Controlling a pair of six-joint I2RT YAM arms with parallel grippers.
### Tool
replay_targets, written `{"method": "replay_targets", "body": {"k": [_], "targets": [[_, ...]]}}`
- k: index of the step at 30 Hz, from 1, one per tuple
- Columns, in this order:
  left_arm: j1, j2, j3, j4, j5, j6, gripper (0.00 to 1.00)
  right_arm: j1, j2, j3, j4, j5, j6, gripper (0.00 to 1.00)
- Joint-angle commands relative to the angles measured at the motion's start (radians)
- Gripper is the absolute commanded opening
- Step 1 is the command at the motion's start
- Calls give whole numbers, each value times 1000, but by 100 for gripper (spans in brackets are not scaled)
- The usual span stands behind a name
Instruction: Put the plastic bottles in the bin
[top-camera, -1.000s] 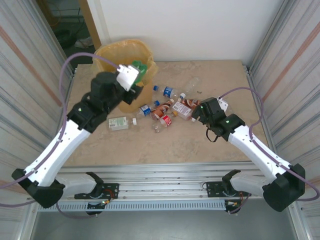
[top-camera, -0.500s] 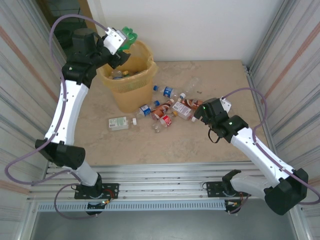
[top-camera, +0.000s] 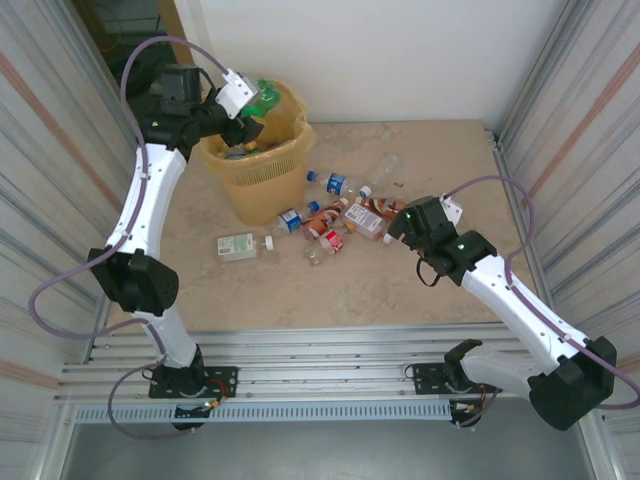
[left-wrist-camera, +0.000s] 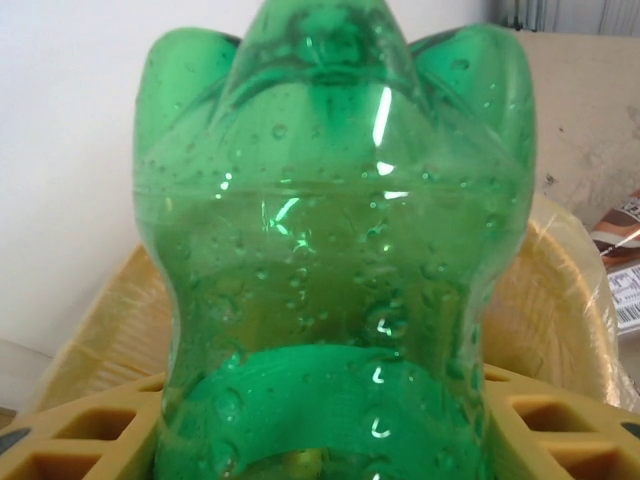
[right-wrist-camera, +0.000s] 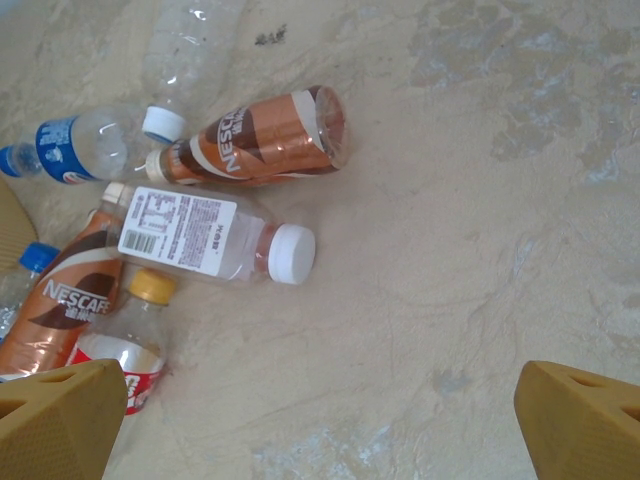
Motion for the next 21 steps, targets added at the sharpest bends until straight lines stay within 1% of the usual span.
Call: {"method": "replay_targets", "body": {"k": [1, 8, 11, 18, 21], "targets": [[8, 12, 36, -42, 14, 31, 49, -6, -6, 8, -24, 13, 28, 98], [8, 23, 19, -67, 23, 38, 58, -6, -6, 2, -21, 11, 29, 98], [9, 20, 13, -73, 26, 40, 64, -6, -5, 1, -21, 10, 29, 98], [8, 0, -6, -73, 27, 41, 76, -6, -6, 2, -19, 12, 29, 98], [7, -10, -11, -72, 29, 40, 78, -6, -7, 1, -18, 12, 29, 98]]}}
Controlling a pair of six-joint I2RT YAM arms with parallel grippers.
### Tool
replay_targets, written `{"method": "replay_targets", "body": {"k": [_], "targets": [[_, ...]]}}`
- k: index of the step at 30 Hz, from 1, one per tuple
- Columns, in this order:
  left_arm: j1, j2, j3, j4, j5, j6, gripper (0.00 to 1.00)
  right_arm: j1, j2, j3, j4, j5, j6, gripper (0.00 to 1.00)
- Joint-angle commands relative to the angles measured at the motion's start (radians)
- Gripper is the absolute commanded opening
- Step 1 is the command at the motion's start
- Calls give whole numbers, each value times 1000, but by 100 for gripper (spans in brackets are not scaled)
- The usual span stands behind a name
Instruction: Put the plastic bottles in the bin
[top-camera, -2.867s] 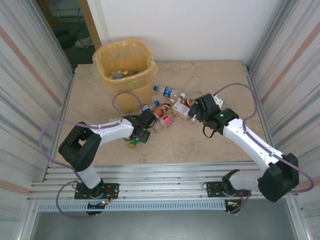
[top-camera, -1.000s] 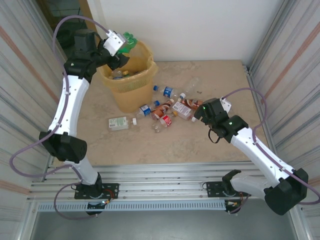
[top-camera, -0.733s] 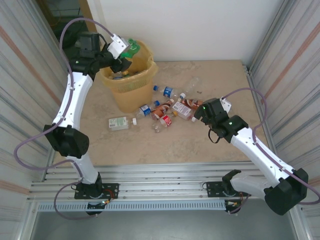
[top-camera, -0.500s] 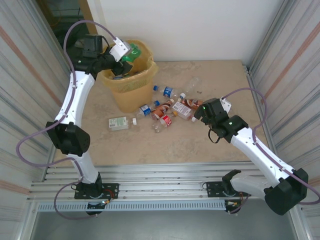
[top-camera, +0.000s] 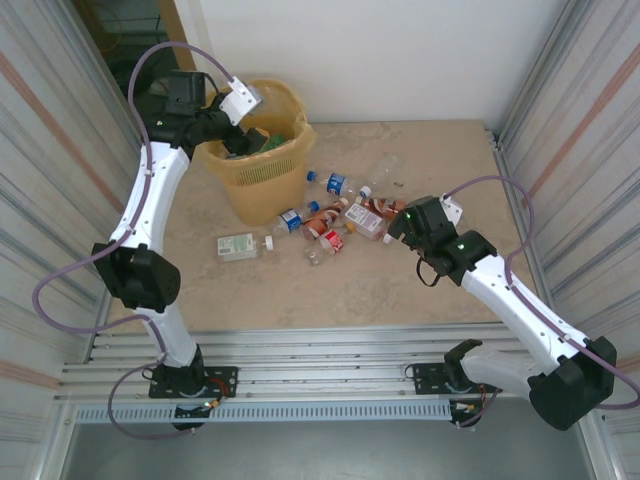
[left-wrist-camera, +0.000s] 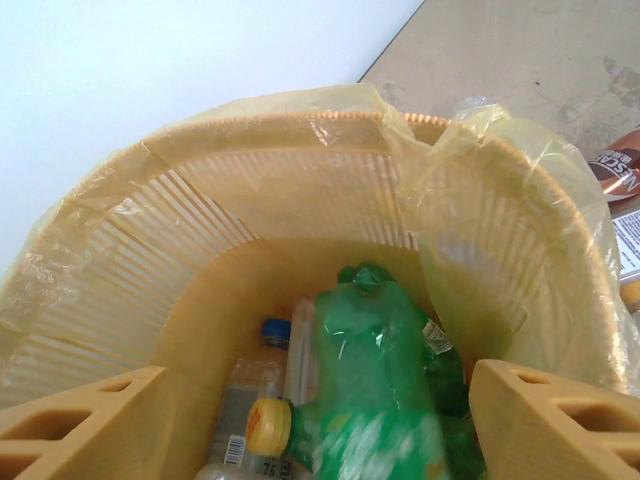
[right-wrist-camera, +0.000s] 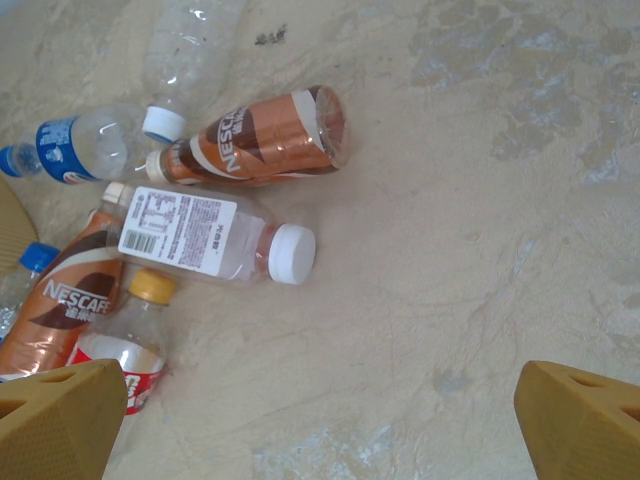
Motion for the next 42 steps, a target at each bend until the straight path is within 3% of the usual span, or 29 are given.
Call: {"method": "replay_targets", "body": {"k": [1, 15, 23, 33, 38, 42], "targets": [[8, -33, -11, -13, 26, 10, 78, -5, -6, 2, -19, 12, 28, 98], [-5, -211, -127, 129, 31, -128, 81, -8, -7, 13, -19, 25, -34, 98], [-158, -406, -259, 179, -279, -188, 93, -30, 26, 24, -4, -2, -89, 98], [-370, -655, -590, 231, -490, -309, 98, -57, 33, 6, 13, -48, -98, 98], [-401, -756, -795, 231, -617, -370, 99, -64, 43, 8, 10, -64, -104, 98], [-393, -800, -932, 217, -661, -260, 99, -69, 49, 8, 10, -59, -104, 98]]}}
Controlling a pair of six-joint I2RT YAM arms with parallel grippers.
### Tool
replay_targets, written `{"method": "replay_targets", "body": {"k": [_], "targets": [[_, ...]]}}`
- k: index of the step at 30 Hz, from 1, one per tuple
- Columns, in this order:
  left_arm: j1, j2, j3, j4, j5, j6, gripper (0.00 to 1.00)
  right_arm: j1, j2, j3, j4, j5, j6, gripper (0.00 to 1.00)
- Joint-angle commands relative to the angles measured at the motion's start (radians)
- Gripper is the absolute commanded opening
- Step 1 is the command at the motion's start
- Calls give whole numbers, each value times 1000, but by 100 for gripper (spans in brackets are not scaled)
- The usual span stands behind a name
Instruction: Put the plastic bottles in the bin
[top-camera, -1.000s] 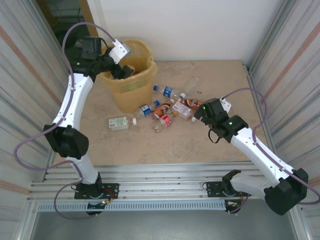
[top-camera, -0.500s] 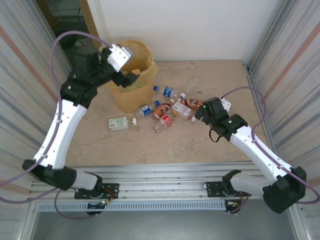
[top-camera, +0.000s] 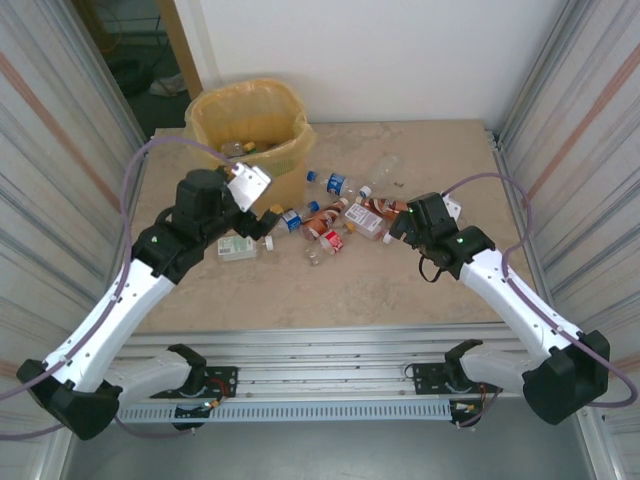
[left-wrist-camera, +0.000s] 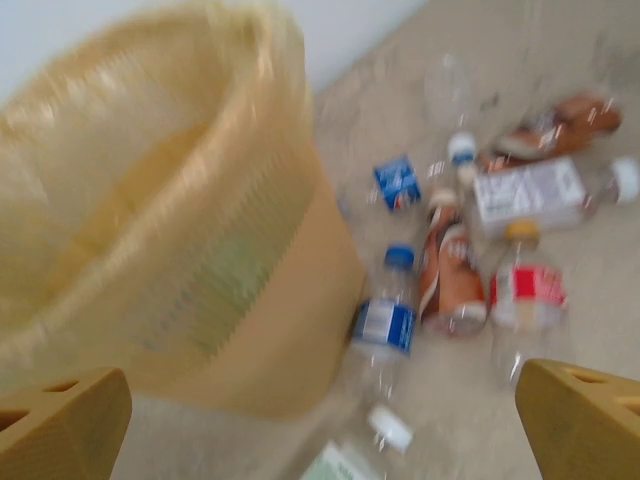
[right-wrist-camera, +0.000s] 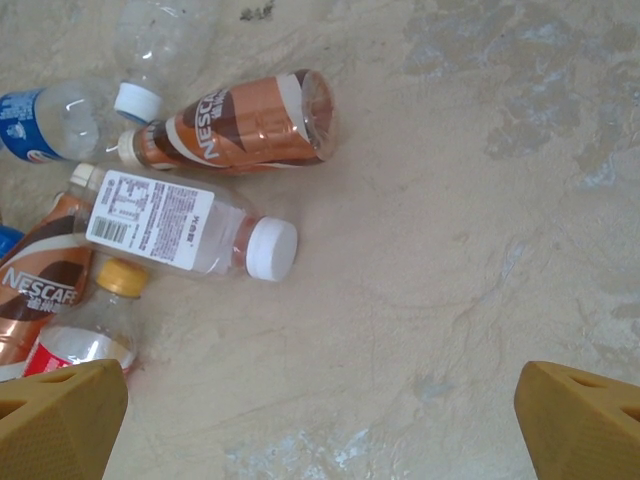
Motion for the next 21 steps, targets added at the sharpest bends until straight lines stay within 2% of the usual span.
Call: {"method": "replay_targets", "body": {"k": [1, 3, 10, 16, 21], "targets": [[19, -27, -77, -10, -64, 82, 99, -12, 8, 8, 1, 3, -21, 98], [52, -16, -113, -30, -27, 134, 99, -16, 11, 10, 3, 6, -19, 98], [179, 108, -162, -36, 52, 182, 99, -26, 3, 8, 3, 7, -26, 98], [221, 189, -291, 102, 47, 278, 99, -53, -10, 14, -16, 0, -36, 98], [284, 249, -345, 211, 118, 301, 99, -66, -30, 10, -20, 2, -26, 98]]}}
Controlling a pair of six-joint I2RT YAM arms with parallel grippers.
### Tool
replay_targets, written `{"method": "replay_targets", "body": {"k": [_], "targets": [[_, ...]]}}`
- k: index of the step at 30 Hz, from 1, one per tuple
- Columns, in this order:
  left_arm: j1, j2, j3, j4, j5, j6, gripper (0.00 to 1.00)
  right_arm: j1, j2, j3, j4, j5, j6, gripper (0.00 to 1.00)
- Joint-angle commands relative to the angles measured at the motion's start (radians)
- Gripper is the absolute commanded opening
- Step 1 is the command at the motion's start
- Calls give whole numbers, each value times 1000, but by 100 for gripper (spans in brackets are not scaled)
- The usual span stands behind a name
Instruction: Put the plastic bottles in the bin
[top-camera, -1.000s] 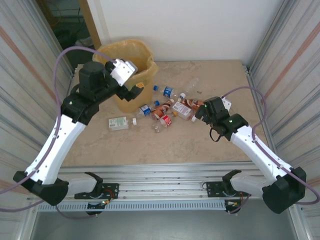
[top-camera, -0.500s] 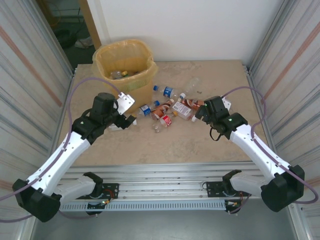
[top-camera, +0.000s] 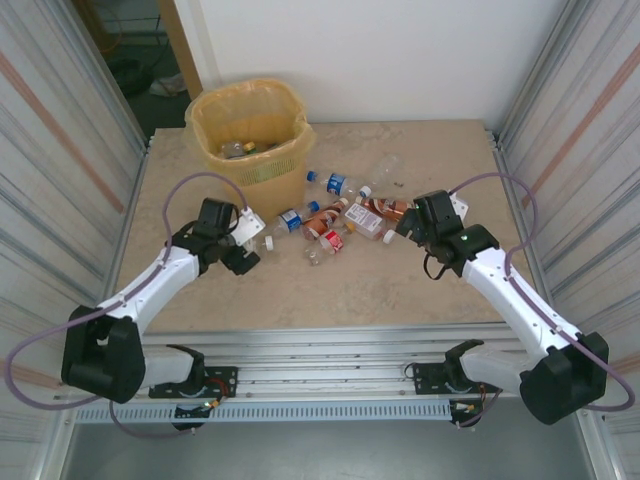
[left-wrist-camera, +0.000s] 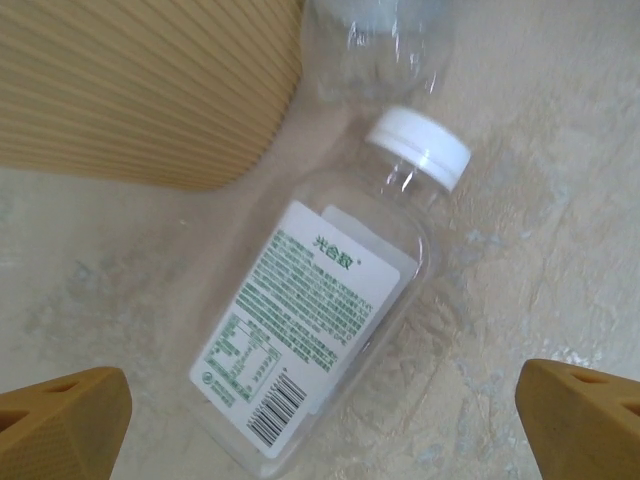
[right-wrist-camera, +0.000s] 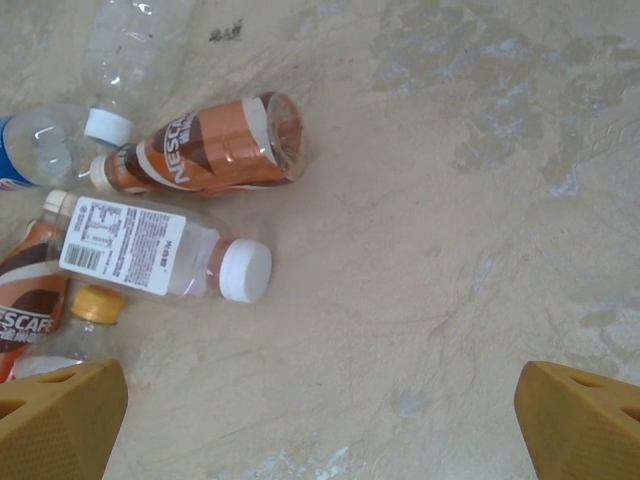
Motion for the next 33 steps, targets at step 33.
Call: {"method": "replay_targets", "body": {"k": [33], "targets": [[109, 384, 140, 19, 51, 182, 99, -14, -20, -14, -15, -7, 20, 98]]}}
